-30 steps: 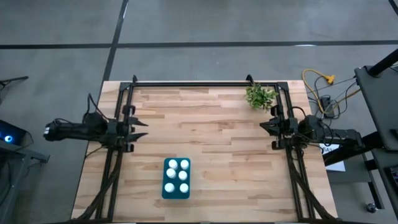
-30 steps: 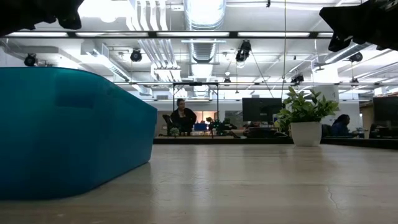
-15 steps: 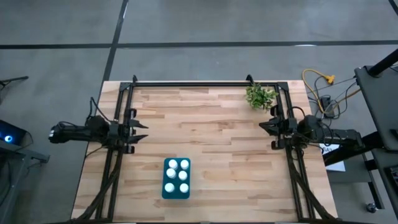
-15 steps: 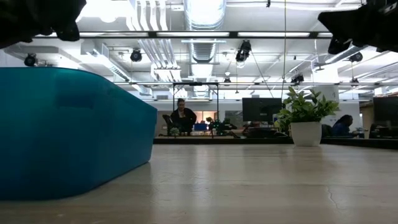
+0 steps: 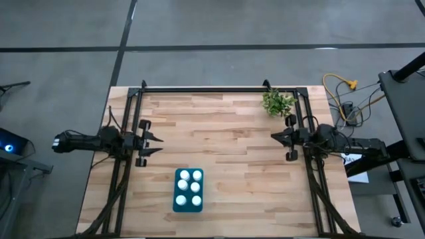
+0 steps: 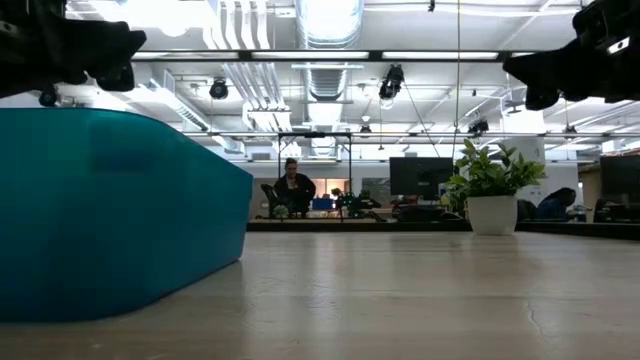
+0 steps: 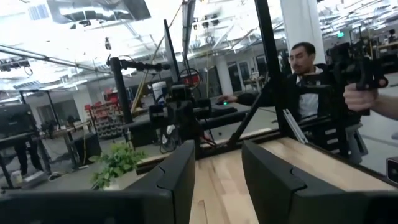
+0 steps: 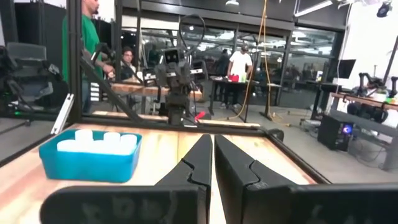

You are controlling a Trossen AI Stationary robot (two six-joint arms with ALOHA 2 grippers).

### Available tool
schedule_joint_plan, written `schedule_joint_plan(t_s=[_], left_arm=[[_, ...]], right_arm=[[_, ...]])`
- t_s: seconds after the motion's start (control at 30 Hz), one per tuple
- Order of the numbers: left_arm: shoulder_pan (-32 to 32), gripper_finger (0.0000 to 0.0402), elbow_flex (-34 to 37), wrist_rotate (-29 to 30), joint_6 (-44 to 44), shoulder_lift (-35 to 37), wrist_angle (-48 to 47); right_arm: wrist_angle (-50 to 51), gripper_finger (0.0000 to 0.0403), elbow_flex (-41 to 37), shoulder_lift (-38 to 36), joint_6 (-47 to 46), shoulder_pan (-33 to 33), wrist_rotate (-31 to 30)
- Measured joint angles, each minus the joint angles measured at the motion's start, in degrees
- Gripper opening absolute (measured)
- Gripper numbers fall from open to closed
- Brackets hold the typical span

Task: Pick and place pill bottles into a basket
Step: Return to Home Position

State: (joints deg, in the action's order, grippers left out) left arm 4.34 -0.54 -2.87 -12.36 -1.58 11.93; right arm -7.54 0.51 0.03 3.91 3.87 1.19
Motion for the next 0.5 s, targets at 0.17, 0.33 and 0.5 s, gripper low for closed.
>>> schedule_joint_plan(t_s=[0.17, 0.33, 0.5], left_arm=[[0.0, 0.0116, 0.0, 0.0, 0.0, -0.1, 0.0], [0.0, 0.0116, 0.0, 0.0, 0.0, 0.0, 0.1], [0.0, 0.0116, 0.0, -1.2, 0.0, -0.1, 1.3]], right_arm=[[0.9, 0.0008, 0.0, 0.1, -0.1, 0.3, 0.0], [-1.1, 0.0008, 0.0, 0.1, 1.5, 0.3, 0.1], [-3.6, 0.0008, 0.0, 0.1, 2.4, 0.3, 0.1]])
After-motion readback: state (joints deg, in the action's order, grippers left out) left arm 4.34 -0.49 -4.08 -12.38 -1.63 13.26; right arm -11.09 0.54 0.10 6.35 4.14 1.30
